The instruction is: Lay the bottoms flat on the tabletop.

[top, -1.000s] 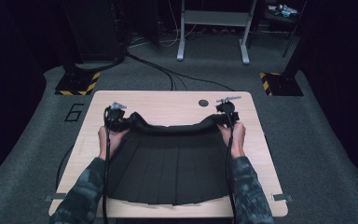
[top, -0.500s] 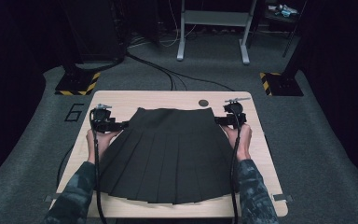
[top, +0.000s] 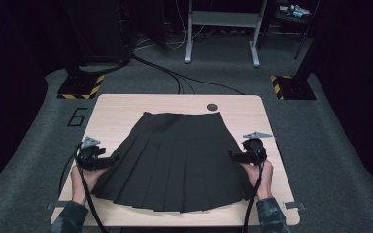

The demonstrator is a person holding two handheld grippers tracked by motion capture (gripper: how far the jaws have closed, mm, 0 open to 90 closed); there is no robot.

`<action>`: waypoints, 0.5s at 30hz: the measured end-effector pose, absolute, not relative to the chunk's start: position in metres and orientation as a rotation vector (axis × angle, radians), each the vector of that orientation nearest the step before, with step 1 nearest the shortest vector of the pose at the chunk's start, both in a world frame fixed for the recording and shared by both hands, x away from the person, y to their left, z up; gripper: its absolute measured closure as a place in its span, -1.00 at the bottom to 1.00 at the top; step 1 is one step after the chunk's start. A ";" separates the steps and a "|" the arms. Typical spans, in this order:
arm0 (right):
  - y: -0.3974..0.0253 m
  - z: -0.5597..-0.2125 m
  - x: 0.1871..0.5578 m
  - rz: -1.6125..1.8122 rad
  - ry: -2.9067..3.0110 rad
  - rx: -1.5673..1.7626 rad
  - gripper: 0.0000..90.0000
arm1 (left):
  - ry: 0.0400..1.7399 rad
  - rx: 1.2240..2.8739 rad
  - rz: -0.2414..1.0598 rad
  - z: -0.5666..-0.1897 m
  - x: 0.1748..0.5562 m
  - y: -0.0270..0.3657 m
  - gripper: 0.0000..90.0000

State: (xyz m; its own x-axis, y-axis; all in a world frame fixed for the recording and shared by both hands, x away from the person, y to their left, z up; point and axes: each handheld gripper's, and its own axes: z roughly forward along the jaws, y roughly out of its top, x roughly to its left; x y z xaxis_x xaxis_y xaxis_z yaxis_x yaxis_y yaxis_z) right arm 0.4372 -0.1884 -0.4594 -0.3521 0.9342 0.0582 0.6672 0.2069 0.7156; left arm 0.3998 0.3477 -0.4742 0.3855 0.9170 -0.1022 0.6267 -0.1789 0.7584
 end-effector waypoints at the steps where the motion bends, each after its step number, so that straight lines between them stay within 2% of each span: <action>1: -0.188 -0.465 0.431 0.928 2.104 1.499 -0.46 | 1.333 1.906 0.492 -0.477 0.395 0.348 -0.34; 5: -0.188 -0.480 0.414 0.910 2.108 1.503 -0.49 | 1.349 1.926 0.503 -0.495 0.371 0.353 -0.19; 10: -0.194 -0.497 0.399 0.907 2.100 1.527 -0.51 | 1.349 1.939 0.494 -0.515 0.344 0.352 0.15; 15: -0.200 -0.510 0.389 0.886 2.105 1.549 -0.52 | 1.363 1.907 0.505 -0.523 0.323 0.352 0.17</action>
